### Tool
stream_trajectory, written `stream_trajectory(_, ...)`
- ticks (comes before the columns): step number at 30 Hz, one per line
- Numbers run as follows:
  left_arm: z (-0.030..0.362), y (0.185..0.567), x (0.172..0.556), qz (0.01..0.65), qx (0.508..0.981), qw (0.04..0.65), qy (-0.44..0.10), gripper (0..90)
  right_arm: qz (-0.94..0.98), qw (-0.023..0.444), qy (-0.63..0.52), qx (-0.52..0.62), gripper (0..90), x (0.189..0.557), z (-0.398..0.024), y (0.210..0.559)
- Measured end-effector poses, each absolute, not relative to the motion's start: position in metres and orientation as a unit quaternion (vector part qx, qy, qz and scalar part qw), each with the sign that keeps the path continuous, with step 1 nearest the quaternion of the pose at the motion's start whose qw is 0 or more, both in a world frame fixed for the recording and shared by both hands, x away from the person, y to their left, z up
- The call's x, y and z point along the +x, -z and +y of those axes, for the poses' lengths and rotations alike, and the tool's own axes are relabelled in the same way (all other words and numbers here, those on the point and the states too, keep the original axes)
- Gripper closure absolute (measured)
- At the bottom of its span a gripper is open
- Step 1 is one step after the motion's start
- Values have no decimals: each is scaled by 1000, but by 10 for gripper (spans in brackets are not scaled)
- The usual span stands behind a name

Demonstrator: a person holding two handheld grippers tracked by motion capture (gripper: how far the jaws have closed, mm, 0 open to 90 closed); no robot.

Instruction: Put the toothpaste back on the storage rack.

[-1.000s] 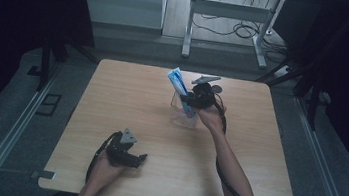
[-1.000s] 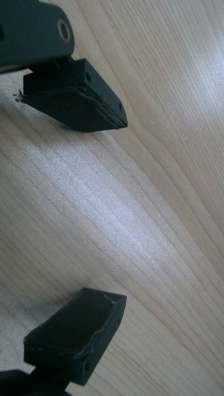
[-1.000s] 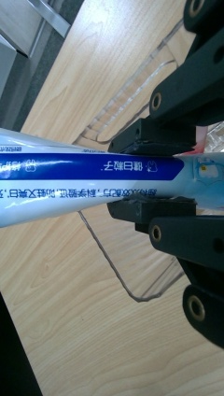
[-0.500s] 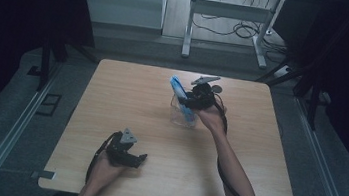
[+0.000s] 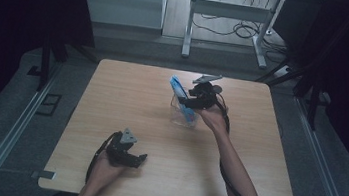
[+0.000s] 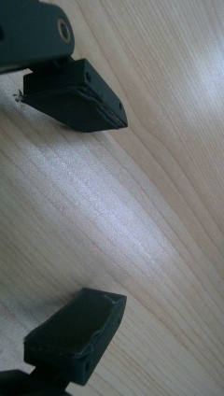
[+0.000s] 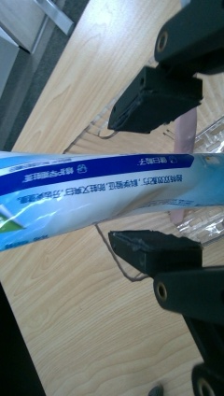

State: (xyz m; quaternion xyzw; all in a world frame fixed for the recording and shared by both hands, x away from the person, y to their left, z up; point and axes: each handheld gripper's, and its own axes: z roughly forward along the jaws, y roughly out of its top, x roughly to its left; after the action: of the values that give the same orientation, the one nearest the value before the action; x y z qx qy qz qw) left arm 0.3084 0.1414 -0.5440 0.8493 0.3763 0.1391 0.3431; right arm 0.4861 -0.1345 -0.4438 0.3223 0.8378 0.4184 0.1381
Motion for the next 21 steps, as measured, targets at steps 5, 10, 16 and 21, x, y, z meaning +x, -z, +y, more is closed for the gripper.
stream_trajectory(5, 141, 544, 308, 376, 849, 343, -139, 139, 835, 143, -426, 318, 318, 483, -136, 439)
stream_trajectory(10, 141, 544, 308, 376, 849, 343, -139, 139, 836, 146, -426, 314, 274, 480, -136, 434)
stream_trajectory(16, 141, 544, 308, 376, 849, 343, -139, 139, 836, 142, -429, 313, 233, 477, -137, 431)
stream_trajectory(21, 141, 544, 308, 376, 849, 343, -139, 139, 839, 140, -425, 309, 198, 475, -137, 430)
